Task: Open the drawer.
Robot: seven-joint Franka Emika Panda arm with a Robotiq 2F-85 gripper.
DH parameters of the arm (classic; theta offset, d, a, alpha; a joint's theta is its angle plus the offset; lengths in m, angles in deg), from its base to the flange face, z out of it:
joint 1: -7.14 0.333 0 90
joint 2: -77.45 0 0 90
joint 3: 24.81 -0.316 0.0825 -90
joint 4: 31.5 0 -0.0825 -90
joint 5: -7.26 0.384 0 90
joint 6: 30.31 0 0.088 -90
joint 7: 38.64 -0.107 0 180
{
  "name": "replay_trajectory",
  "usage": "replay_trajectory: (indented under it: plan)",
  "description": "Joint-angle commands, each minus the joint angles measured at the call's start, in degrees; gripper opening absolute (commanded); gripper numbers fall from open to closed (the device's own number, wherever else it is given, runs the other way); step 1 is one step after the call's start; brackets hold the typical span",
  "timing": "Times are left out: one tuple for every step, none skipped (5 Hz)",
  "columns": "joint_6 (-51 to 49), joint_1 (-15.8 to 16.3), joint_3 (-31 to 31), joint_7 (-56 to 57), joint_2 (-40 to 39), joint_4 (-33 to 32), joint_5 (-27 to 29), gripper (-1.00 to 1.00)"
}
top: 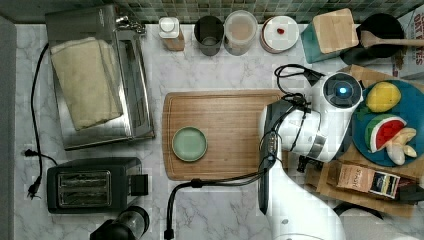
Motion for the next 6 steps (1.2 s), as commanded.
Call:
replay_trajectory:
  plan:
    - [4.60, -1.93, 2.87, 3.94, -3.19, -2.34, -4.62, 1.00]
    - [2.15, -2.36, 1.44, 3.52, -2.66, -2.14, -4.20, 1.00]
    - [3.15, -3.12, -1.58, 4.01, -3.46, -2.54, 0.85, 1.00]
    - [5.60, -4.64, -4.67, 4.74, -5.86, -1.39, 3.59, 1.00]
    - [4.50, -4.20, -4.69, 3.31, -5.41, -1.88, 3.98, 1.00]
    - [1.22, -2.95, -4.71, 2.44, -4.05, -2.05, 4.47, 1.00]
